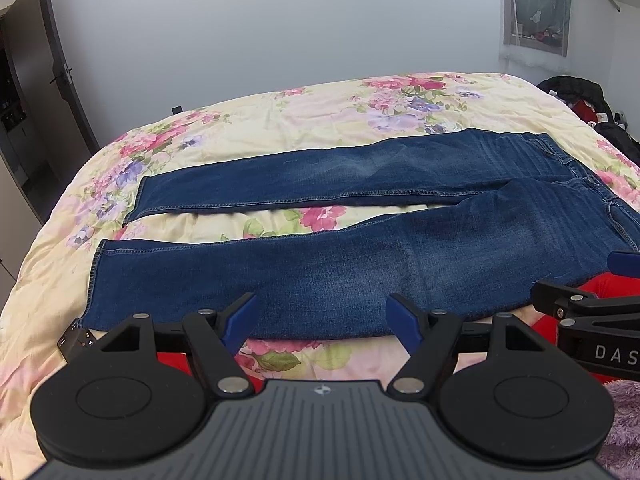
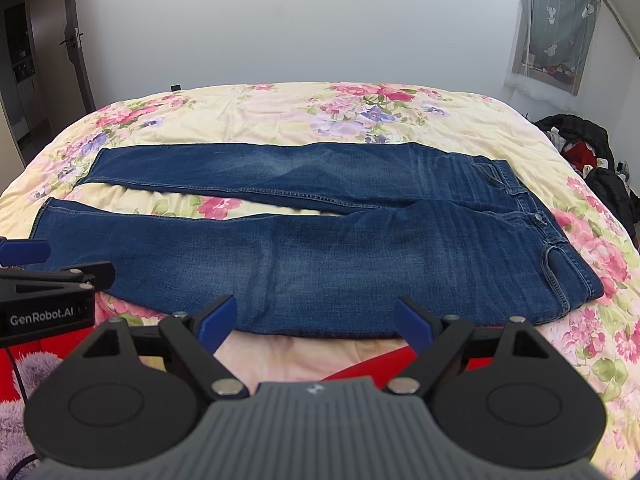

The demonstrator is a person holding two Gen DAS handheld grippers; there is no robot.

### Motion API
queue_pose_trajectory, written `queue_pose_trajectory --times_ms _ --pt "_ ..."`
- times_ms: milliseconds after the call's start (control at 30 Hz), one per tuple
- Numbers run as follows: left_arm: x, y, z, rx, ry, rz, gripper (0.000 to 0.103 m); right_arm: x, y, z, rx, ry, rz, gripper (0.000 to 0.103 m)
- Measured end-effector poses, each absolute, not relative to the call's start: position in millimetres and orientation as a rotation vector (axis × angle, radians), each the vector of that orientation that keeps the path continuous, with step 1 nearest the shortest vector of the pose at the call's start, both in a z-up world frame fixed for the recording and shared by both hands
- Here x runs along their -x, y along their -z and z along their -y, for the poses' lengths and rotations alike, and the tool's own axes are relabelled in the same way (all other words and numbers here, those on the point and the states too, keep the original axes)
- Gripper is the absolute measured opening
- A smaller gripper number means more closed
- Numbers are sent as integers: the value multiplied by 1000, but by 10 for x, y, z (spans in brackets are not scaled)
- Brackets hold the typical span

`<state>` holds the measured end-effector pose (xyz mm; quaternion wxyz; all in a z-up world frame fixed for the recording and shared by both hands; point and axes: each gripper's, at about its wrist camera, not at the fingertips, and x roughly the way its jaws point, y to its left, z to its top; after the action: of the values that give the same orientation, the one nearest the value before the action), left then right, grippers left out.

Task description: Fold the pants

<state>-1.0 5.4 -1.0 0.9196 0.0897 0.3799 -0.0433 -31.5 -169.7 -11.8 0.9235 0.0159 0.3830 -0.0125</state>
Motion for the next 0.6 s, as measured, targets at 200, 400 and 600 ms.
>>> queue_pose_trajectory --times_ms 200,400,600 --pt "15 11 -55 -185 90 -780 85 318 109 1672 -25 20 -782 82" --pt "5 25 -81 -183 91 -779 85 306 100 1669 -24 18 -787 82" --pt "13 9 -42 -186 89 -780 85 305 99 1666 -24 18 -788 82"
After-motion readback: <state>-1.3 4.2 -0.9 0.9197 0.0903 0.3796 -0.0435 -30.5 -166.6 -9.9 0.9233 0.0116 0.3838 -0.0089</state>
